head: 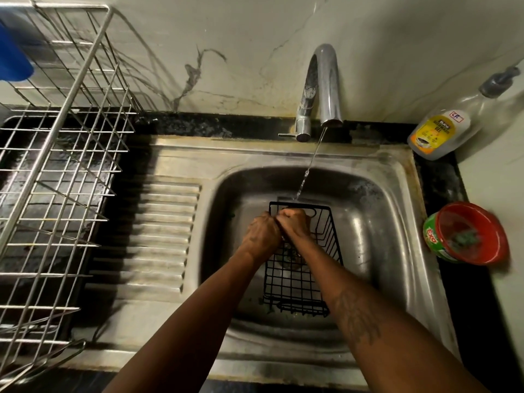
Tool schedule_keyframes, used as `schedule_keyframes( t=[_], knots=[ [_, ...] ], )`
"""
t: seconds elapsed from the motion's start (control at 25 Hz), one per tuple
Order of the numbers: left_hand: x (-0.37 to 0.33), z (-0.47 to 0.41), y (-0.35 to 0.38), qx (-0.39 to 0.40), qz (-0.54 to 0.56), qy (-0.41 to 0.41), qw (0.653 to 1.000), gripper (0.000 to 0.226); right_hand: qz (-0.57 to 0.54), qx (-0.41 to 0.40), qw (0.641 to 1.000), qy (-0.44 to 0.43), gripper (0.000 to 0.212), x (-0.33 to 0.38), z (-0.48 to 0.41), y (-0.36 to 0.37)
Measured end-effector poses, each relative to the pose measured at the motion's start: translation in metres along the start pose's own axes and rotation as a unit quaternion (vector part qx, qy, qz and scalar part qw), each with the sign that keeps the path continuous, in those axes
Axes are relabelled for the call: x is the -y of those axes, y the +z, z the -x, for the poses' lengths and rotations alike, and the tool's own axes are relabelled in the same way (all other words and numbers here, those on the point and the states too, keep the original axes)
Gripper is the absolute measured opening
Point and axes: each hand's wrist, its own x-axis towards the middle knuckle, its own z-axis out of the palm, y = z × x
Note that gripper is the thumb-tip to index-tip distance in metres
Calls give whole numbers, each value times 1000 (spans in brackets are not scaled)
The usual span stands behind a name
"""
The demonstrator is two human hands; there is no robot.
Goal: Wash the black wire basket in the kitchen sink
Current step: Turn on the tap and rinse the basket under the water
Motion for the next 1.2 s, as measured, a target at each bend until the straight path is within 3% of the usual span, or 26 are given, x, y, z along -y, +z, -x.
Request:
schedule_keyframes(
  t=[0.08,0.12,0.28,0.36,0.44,0.56,0.76,0.84,0.96,1.04,1.2],
  knots=[
    [2,1,0,0,12,-10,1000,15,125,128,983,-35,15,-7,-19,-8],
    [3,1,2,-1,10,-22,1000,15,166,134,977,-25,12,-8,-28,-14],
    [4,1,4,-1,1,-42,999,12,292,34,955,29,14,-15,-38,-33],
    [1,2,2,-2,4,-33,999,7,366,22,929,-36,20,-10,-34,-29],
    [-2,2,1,-3,-13,-10,1000,13,413,83,899,-121,23,4,-34,-18],
    [1,-1,-1,-1,-13,-12,1000,23,365,140,911,-132,27,19,-42,-13],
    [7,-4,-9,-20,17,-46,999,18,408,87,908,-50,14,3,-51,-38],
    [1,-6,-6,-10,3,-24,1000,17,426,106,894,-86,12,7,-53,-33],
    [-5,-12,0,11,-2,-9,1000,16,368,155,910,-113,12,17,-54,-16],
    [-4,-14,-3,10,-4,-16,1000,19,362,145,915,-99,19,13,-58,-19],
    [2,-16,-7,-10,12,-60,998,10,407,101,906,-47,8,0,-62,-39]
  ],
)
